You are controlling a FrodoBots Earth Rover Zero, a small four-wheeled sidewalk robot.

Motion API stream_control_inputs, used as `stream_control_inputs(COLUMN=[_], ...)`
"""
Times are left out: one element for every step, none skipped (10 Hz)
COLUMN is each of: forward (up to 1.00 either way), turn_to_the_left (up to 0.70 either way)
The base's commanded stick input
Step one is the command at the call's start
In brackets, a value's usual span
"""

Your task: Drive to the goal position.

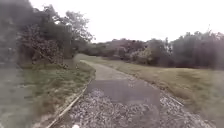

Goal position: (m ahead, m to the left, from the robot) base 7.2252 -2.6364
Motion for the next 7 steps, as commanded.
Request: stream_control_inputs(forward=[1.00, 1.00, 1.00, 1.00, 1.00, 1.00, 1.00], turn_to_the_left=[0.03, 0.02, 0.02, 0.02, 0.02, 0.00, 0.00])
